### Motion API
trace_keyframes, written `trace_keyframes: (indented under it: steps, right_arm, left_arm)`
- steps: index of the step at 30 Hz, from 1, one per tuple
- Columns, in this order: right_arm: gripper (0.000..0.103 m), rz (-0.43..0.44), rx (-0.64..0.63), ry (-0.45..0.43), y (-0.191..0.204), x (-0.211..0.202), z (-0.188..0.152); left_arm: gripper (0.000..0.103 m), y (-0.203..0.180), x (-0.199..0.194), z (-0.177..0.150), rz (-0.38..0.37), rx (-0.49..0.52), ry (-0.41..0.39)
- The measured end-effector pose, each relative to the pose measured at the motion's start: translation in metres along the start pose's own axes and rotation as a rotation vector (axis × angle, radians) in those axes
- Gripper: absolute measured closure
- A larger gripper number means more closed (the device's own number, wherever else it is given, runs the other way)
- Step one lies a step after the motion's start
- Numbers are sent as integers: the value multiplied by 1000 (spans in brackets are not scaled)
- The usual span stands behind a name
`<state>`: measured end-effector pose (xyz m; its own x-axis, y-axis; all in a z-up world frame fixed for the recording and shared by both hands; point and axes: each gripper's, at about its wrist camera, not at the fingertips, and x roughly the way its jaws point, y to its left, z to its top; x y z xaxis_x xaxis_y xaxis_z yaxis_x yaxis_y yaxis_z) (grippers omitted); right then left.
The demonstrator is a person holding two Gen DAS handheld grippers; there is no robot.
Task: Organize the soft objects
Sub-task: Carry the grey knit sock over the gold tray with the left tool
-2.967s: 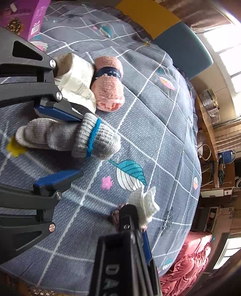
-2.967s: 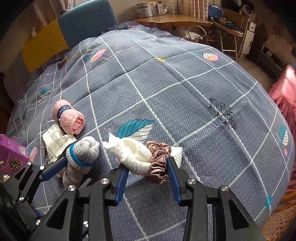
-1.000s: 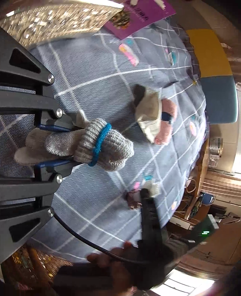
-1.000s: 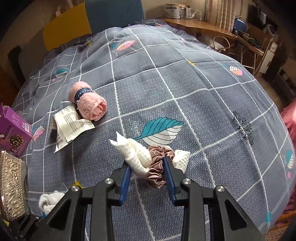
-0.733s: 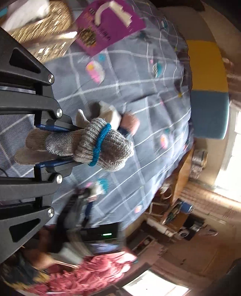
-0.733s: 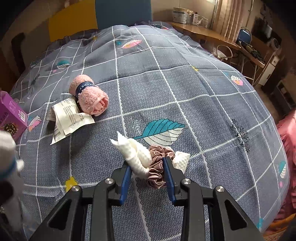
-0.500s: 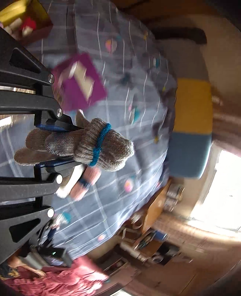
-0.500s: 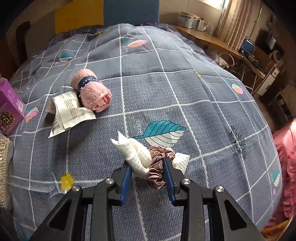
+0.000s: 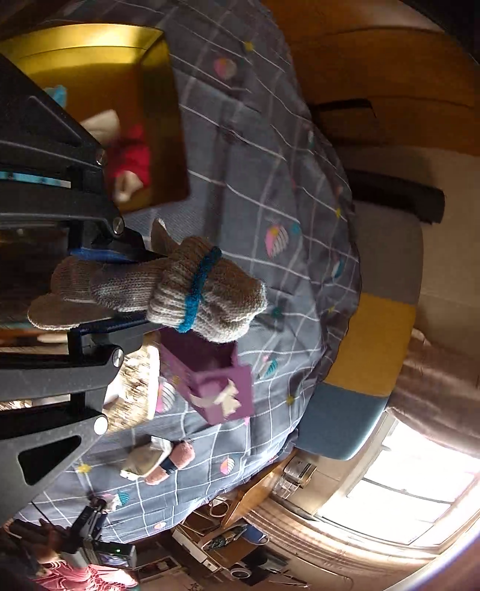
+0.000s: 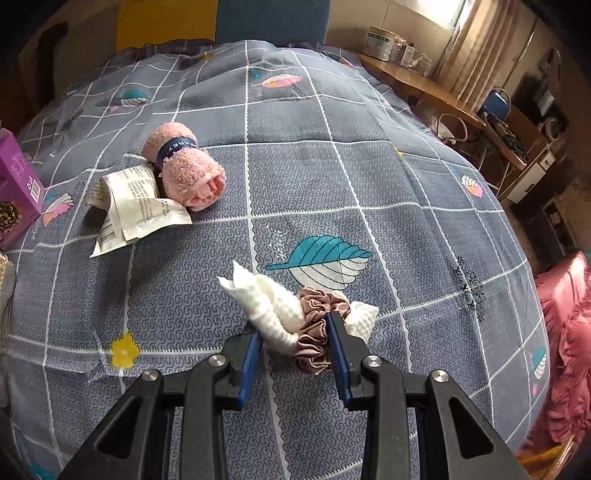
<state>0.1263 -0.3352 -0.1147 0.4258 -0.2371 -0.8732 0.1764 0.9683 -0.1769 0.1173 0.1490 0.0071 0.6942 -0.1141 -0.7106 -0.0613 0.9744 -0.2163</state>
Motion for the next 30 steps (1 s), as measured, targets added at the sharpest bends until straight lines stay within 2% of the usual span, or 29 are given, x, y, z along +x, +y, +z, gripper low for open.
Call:
trace_keyframes:
  steps: [6, 12, 16, 30]
  right_arm:
    - [68, -66, -93, -13, 15, 0, -3]
    - [68, -104, -142, -10, 23, 1, -5]
    - [68, -113, -144, -10, 23, 2, -5]
    - [68, -181, -215, -18, 36, 5, -10]
  left_arm:
    - [79, 17, -28, -46, 46, 18, -36]
    - [79, 26, -45, -75, 80, 38, -47]
    - [79, 27, -53, -85, 100, 65, -53]
    - [79, 46, -63, -101, 118, 42, -50]
